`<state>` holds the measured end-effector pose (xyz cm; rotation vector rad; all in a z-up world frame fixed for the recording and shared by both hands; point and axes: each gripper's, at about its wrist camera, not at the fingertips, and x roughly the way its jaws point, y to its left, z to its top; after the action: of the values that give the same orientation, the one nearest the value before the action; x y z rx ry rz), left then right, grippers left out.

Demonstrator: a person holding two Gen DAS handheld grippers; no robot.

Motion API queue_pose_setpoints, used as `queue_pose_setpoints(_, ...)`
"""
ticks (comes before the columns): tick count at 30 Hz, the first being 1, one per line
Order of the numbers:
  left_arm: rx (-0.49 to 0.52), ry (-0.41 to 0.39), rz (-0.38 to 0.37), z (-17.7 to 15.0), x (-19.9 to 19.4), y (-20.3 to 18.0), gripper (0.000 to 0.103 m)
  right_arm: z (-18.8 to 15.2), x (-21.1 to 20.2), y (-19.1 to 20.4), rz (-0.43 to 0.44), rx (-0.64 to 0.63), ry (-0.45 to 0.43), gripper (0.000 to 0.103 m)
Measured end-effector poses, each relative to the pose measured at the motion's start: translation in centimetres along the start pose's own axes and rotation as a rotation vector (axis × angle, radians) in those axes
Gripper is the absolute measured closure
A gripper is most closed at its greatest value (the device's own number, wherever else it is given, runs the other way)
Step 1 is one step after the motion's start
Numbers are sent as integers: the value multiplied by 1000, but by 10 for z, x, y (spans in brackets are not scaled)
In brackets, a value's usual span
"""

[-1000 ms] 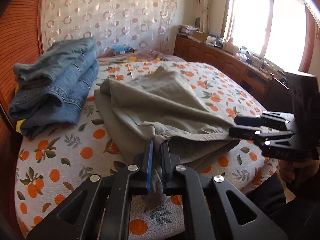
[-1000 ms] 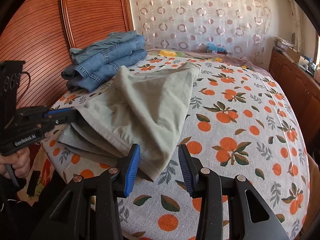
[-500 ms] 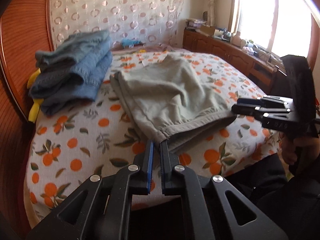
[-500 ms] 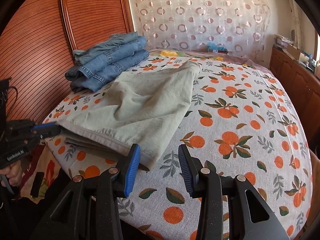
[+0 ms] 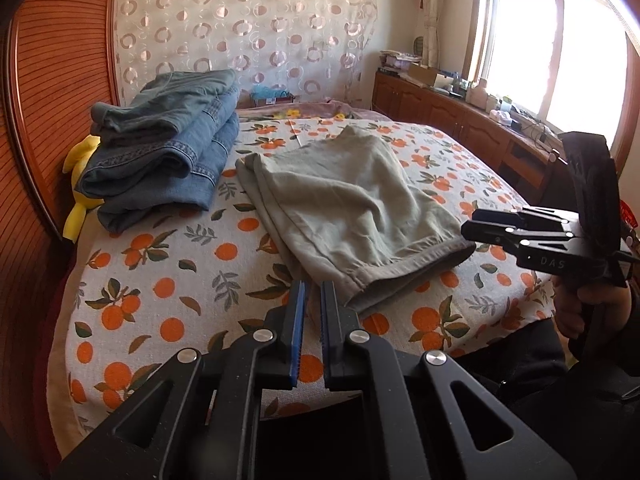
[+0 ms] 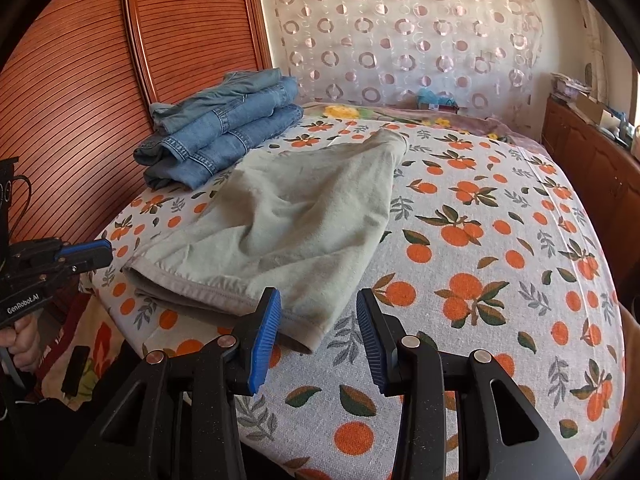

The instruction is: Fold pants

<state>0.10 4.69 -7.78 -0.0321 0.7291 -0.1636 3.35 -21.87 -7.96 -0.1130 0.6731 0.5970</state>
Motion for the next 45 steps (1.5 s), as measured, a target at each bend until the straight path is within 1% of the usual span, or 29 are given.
queue_pose_setpoints(3,1,2,5,5,2,2,86,2,6,2,-2,-11,0,62)
queue_pose_setpoints(5,-4,10,3,9,7,3,72,3,10,2,-2,-11,1,62)
queue_pose_setpoints(6,-6,13,3,12,11,4,68,3,12,2,-1,-9,3,62)
queue_pose_setpoints(7,-4,12,5,14,15,4,62,2,14,2,-1,-6,5,62)
queue_pose_setpoints(8,-3,12,7,16,17,5,60,2,15,1,-2,-5,9,62)
queue_pose_setpoints(12,-8,4,9,27,31,6,59,-1,22,0,-10,-1,25,62)
queue_pose_setpoints(14,-21,4,-7,32,38,6,59,-2,25,0,-7,4,33,62)
queue_pose_setpoints(16,-31,18,-33,34,46,6,60,-4,28,1,-8,6,38,62)
queue_pose_setpoints(20,-13,64,-33,24,58,0,60,-8,32,3,0,9,51,62)
queue_pose_setpoints(21,-13,80,-35,19,61,-1,62,-9,33,3,1,10,52,62)
queue_pose_setpoints(22,-11,91,-38,14,63,-1,73,-10,33,2,1,10,48,62)
queue_pose_setpoints(23,-10,99,-39,11,64,-1,81,-10,33,2,2,12,46,62)
queue_pose_setpoints(25,-6,106,-51,5,63,-2,92,-10,33,1,7,18,44,62)
queue_pose_setpoints(29,-22,69,-38,-2,53,-1,94,-11,32,1,8,19,41,61)
queue_pose_setpoints(34,-55,88,-30,-8,54,5,94,-12,32,1,8,18,41,60)
queue_pose_setpoints(36,-66,89,-30,-7,54,6,90,-13,31,1,6,17,41,60)
queue_pose_setpoints(38,-78,89,-28,-6,53,8,79,-13,31,2,4,16,42,60)
queue_pose_setpoints(39,-85,91,-36,-5,52,8,77,-13,30,2,4,16,42,60)
queue_pose_setpoints(41,-98,91,-74,-5,50,9,68,-14,29,2,4,17,43,60)
queue_pose_setpoints(43,-94,86,-61,-5,48,8,62,-15,28,1,6,17,44,60)
queue_pose_setpoints(45,-95,83,-62,-6,47,7,60,-15,27,2,3,16,45,60)
